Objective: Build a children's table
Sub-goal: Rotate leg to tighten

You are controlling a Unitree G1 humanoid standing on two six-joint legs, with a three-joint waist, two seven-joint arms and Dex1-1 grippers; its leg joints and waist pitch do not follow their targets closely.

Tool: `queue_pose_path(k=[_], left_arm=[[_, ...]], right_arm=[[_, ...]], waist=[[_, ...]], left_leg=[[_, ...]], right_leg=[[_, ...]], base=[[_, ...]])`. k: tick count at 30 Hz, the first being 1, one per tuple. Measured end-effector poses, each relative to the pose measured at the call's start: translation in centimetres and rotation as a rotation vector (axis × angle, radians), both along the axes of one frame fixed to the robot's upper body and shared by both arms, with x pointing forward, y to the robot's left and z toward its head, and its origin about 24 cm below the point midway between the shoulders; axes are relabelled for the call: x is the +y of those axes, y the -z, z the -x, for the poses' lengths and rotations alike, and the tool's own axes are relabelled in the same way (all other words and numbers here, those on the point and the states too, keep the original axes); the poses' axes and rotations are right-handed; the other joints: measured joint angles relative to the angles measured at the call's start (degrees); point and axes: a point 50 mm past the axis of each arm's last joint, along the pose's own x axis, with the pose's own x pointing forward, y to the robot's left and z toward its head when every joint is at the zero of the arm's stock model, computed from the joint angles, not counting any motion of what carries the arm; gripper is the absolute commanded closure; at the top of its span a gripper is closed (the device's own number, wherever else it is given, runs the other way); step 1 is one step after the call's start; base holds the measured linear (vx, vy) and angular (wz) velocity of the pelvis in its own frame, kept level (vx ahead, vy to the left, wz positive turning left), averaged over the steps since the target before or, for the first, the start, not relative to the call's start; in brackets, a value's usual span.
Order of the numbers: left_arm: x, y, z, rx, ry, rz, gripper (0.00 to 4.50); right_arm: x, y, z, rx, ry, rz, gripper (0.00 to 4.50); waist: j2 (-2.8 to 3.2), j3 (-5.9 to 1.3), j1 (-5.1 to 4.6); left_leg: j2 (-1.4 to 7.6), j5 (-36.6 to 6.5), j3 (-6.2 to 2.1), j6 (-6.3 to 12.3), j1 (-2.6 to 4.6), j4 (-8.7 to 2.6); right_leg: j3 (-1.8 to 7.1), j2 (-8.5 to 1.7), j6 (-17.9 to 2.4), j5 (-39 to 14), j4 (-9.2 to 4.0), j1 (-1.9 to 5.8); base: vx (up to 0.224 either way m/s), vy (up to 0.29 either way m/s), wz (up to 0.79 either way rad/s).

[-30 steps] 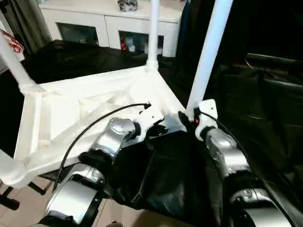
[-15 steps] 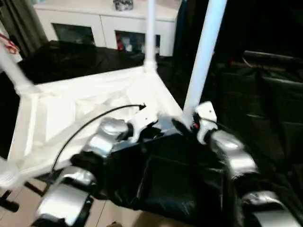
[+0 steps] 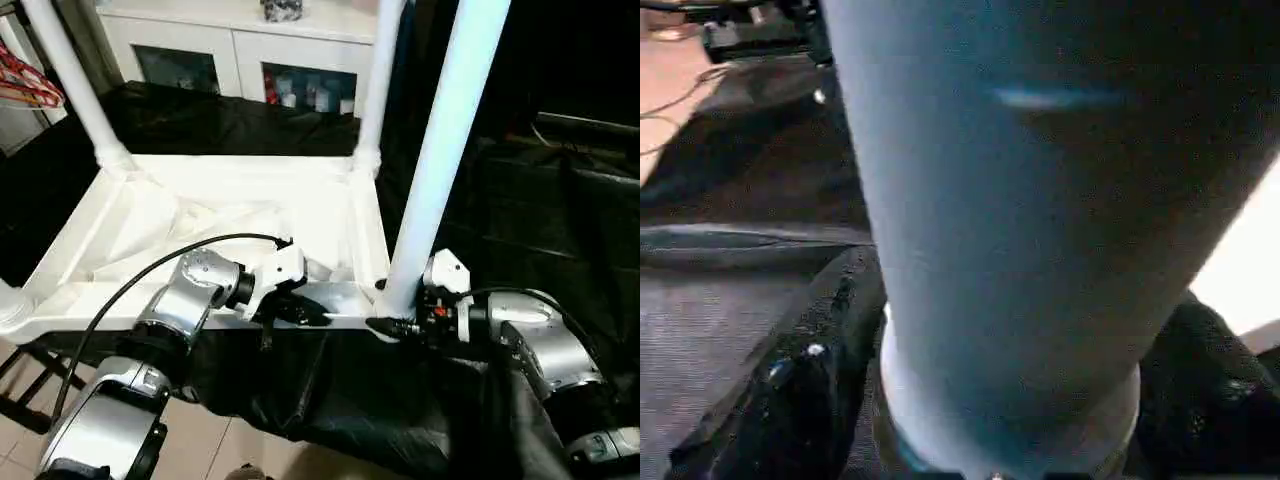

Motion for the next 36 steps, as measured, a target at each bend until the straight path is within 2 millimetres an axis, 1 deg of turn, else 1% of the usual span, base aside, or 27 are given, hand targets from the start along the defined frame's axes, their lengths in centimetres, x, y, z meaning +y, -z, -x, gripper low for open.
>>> queue_pose_path(k=[1, 3, 4, 6, 10, 13, 16, 21, 25, 26, 28, 31, 32, 33, 34, 36], left_arm=[[0.0, 0.0, 0.0, 0.000, 0.004, 0.001, 4.50], [0.1, -0.1, 0.1, 0.002, 0.014, 0.001, 4.50], [0.1, -0.1, 0.2, 0.003, 0.014, 0.001, 4.50], [0.1, -0.1, 0.2, 0.005, 0.017, 0.001, 4.50], [0.1, 0.0, 0.3, 0.003, 0.013, 0.002, 4.50], [0.1, 0.1, 0.1, -0.012, -0.021, 0.006, 4.50], [-0.5, 0.3, -0.5, -0.053, -0.115, 0.010, 4.50], [-2.3, 0.4, -1.6, -0.098, -0.239, 0.009, 4.50], [-3.9, 0.3, -2.4, -0.124, -0.352, 0.007, 4.50], [-4.6, 0.3, -2.7, -0.135, -0.384, 0.005, 4.50], [-5.4, 0.4, -2.8, -0.149, -0.415, 0.006, 4.50], [-5.7, 0.4, -2.9, -0.164, -0.437, 0.004, 4.50], [-5.7, 0.4, -2.9, -0.164, -0.439, 0.005, 4.50], [-5.7, 0.4, -2.9, -0.164, -0.440, 0.005, 4.50], [-5.7, 0.4, -2.9, -0.164, -0.440, 0.005, 4.50], [-5.5, 0.4, -2.9, -0.166, -0.438, 0.005, 4.50]], right_arm=[[0.0, 0.0, 0.0, 0.002, -0.004, -0.002, 1.30], [0.1, 0.0, 0.2, 0.003, -0.012, -0.006, 1.47], [0.1, 0.0, 0.2, 0.004, -0.014, -0.006, 1.65], [0.3, 0.1, 0.3, 0.010, -0.016, -0.015, 1.71], [0.4, 0.2, 0.5, 0.013, -0.004, -0.026, 1.76], [0.5, 0.5, 0.3, 0.007, 0.073, -0.052, 1.76], [0.9, 1.0, -0.8, -0.011, 0.250, -0.082, 1.77], [1.2, 1.1, -2.8, -0.030, 0.507, -0.081, 1.78], [2.3, 1.1, -4.6, -0.043, 0.748, -0.083, 1.78], [2.5, 1.0, -5.2, -0.047, 0.828, -0.079, 1.78], [2.7, 1.0, -5.7, -0.053, 0.905, -0.071, 1.78], [3.2, 1.0, -6.1, -0.071, 0.961, -0.067, 1.78], [3.3, 1.1, -6.1, -0.075, 0.970, -0.070, 1.22], [3.4, 1.1, -6.1, -0.077, 0.973, -0.073, 1.08], [3.4, 1.1, -6.1, -0.076, 0.974, -0.077, 1.08], [3.7, 1.1, -6.1, -0.072, 0.968, -0.089, 0.86]], waist=[[-0.05, 0.02, 0.06], [-0.06, 0.03, 0.29], [-0.06, 0.03, 0.45], [-0.06, 0.03, 0.68], [-0.06, 0.03, 0.72], [-0.08, 0.03, 0.60], [-0.12, 0.01, 0.07], [-0.14, 0.01, -0.76], [-0.08, -0.03, -1.07], [-0.07, -0.04, -1.10], [-0.01, -0.08, -1.11], [0.14, -0.17, -1.10], [0.15, -0.17, -1.09], [0.15, -0.17, -1.10], [0.15, -0.17, -1.12], [0.15, -0.17, -1.32]], left_leg=[[0.00, 0.00, 0.00, 0.00, 0.00, 0.00], [0.01, 0.00, 0.00, 0.00, 0.00, 0.00], [0.01, 0.00, 0.00, 0.00, -0.01, 0.00], [0.01, 0.00, 0.00, 0.00, -0.02, 0.00], [0.01, 0.00, 0.00, 0.00, -0.04, -0.01], [0.01, 0.01, 0.00, 0.00, 0.01, 0.01], [0.01, 0.02, 0.01, -0.01, 0.09, 0.05], [-0.01, 0.02, 0.01, -0.02, 0.23, 0.06], [-0.02, 0.02, 0.01, -0.02, 0.23, 0.06], [-0.04, 0.02, 0.01, -0.02, 0.21, 0.06], [-0.07, 0.00, 0.02, -0.02, 0.20, 0.02], [-0.10, 0.00, 0.02, -0.01, 0.18, -0.08], [-0.09, 0.00, 0.02, -0.01, 0.18, -0.09], [-0.10, 0.01, 0.02, -0.01, 0.18, -0.09], [-0.10, 0.01, 0.02, -0.01, 0.18, -0.08], [-0.10, 0.01, 0.02, -0.01, 0.17, -0.05]], right_leg=[[0.00, 0.00, 0.00, 0.00, 0.00, 0.00], [0.00, 0.00, 0.01, -0.01, 0.00, -0.02], [0.00, 0.00, 0.01, -0.01, 0.01, -0.03], [0.00, 0.00, 0.01, -0.01, 0.01, -0.04], [0.00, 0.00, 0.02, -0.01, 0.01, -0.06], [0.01, 0.00, 0.02, -0.01, 0.05, -0.05], [0.04, 0.00, 0.05, 0.02, 0.08, 0.02], [0.06, 0.00, 0.29, -0.09, 0.06, 0.12], [0.09, 0.00, 0.02, 0.07, 0.06, 0.12], [0.10, -0.01, 0.00, 0.08, 0.06, 0.10], [0.11, -0.03, 0.02, 0.07, 0.01, 0.11], [0.10, -0.03, 0.04, 0.04, 0.00, 0.07], [0.10, -0.03, 0.04, 0.04, 0.00, 0.07], [0.10, -0.03, 0.04, 0.04, 0.00, 0.07], [0.11, -0.03, 0.04, 0.04, 0.00, 0.07], [0.12, -0.04, 0.04, 0.04, 0.00, 0.06]], base=[[0.000, 0.000, 0.00], [0.000, 0.000, 0.00], [0.000, 0.000, 0.00], [0.000, 0.000, 0.00], [0.000, 0.000, 0.00], [0.000, 0.000, 0.00], [0.000, 0.000, 0.00], [0.000, 0.000, 0.00], [0.000, 0.000, 0.00], [0.000, 0.000, 0.00], [0.000, 0.000, 0.00], [0.000, 0.000, 0.00], [0.000, 0.000, 0.00], [0.000, 0.000, 0.00], [0.000, 0.000, 0.00], [0.000, 0.000, 0.00]])
